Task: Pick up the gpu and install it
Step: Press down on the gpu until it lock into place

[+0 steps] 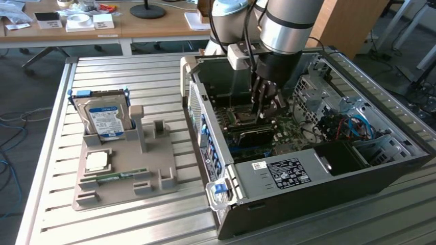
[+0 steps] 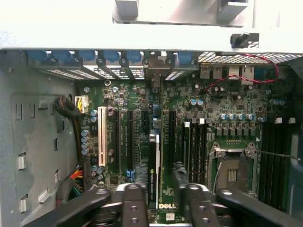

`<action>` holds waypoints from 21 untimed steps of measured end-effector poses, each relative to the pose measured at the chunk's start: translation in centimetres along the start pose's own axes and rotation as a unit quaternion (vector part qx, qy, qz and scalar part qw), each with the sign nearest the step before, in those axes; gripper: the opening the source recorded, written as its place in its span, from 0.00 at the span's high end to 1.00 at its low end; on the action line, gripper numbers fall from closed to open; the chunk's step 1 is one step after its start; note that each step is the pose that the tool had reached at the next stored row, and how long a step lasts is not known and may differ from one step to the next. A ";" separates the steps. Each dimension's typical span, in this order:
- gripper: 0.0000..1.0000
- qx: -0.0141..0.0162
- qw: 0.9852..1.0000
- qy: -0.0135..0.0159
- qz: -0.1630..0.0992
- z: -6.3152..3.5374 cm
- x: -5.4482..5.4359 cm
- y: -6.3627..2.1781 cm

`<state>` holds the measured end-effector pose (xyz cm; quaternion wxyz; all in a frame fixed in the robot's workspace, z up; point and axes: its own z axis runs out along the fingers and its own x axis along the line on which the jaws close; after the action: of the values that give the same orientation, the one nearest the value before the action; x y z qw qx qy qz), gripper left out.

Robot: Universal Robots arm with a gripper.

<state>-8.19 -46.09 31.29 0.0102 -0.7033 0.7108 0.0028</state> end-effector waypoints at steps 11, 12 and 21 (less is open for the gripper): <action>0.89 0.000 1.000 0.000 0.000 0.00 0.0 0.00; 0.89 0.000 1.000 0.000 0.000 0.00 0.0 0.00; 0.89 0.000 1.000 0.000 0.000 0.09 0.0 0.00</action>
<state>-8.19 -46.09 31.21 0.0103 -0.7033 0.7108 0.0028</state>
